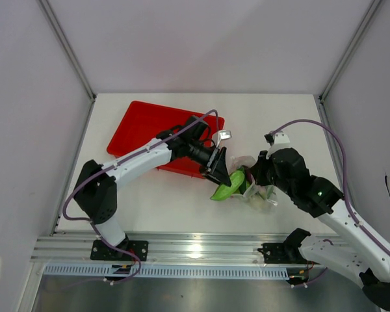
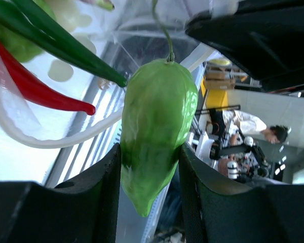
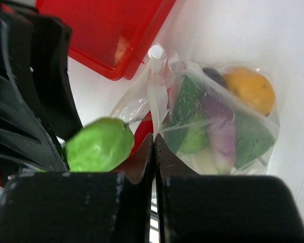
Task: Place the food in the zip-top bag and seal the zipper
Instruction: Place the fake vegetable in the zipper food storage bag.
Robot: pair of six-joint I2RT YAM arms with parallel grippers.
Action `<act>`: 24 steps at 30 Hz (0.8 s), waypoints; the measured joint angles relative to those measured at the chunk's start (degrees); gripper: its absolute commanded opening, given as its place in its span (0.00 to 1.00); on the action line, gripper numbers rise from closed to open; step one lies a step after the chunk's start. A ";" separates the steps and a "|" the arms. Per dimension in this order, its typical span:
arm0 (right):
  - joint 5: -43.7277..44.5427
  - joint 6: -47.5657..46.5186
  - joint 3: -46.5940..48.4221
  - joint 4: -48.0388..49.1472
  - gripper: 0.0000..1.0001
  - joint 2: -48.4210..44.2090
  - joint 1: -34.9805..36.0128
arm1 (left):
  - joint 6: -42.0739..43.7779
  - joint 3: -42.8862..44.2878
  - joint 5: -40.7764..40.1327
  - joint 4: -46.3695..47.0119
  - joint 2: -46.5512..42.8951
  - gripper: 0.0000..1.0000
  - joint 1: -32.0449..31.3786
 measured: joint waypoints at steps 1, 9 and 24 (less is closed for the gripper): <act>0.07 0.00 0.00 0.00 0.00 -0.09 0.00 | 0.22 0.00 0.24 -0.35 0.42 0.01 -0.57; -0.66 -0.66 0.00 -0.02 0.00 0.00 0.00 | 0.44 2.19 1.73 -1.79 5.27 0.01 -2.05; -7.67 -2.64 -1.01 -0.44 0.00 -0.61 0.87 | -14.47 5.01 6.03 11.47 13.00 0.01 -2.12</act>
